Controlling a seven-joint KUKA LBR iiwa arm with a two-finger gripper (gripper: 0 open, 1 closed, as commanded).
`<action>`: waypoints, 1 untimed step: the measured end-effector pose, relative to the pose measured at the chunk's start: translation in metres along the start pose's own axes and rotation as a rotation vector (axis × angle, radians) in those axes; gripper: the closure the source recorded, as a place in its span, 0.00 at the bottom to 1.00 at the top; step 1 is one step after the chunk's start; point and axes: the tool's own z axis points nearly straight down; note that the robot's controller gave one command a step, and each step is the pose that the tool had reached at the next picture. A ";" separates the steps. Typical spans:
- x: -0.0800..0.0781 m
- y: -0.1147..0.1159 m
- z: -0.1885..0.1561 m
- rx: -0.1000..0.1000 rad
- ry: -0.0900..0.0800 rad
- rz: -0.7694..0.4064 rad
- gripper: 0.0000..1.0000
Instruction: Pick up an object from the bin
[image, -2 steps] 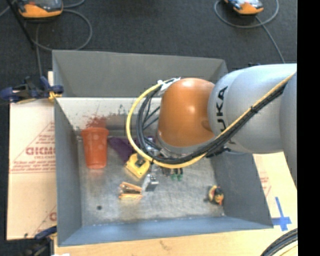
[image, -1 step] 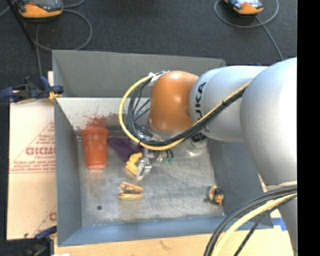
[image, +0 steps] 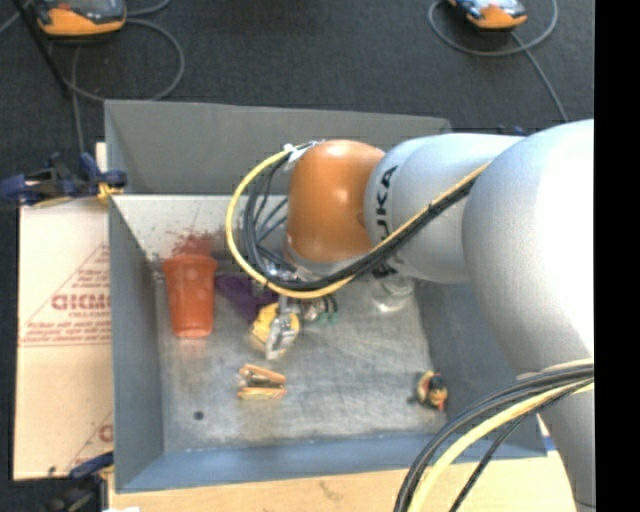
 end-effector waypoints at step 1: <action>-0.008 -0.002 -0.013 -0.004 -0.007 0.181 0.00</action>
Offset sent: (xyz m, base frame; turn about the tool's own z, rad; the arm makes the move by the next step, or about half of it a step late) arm 0.0214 0.0109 -0.0237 0.3551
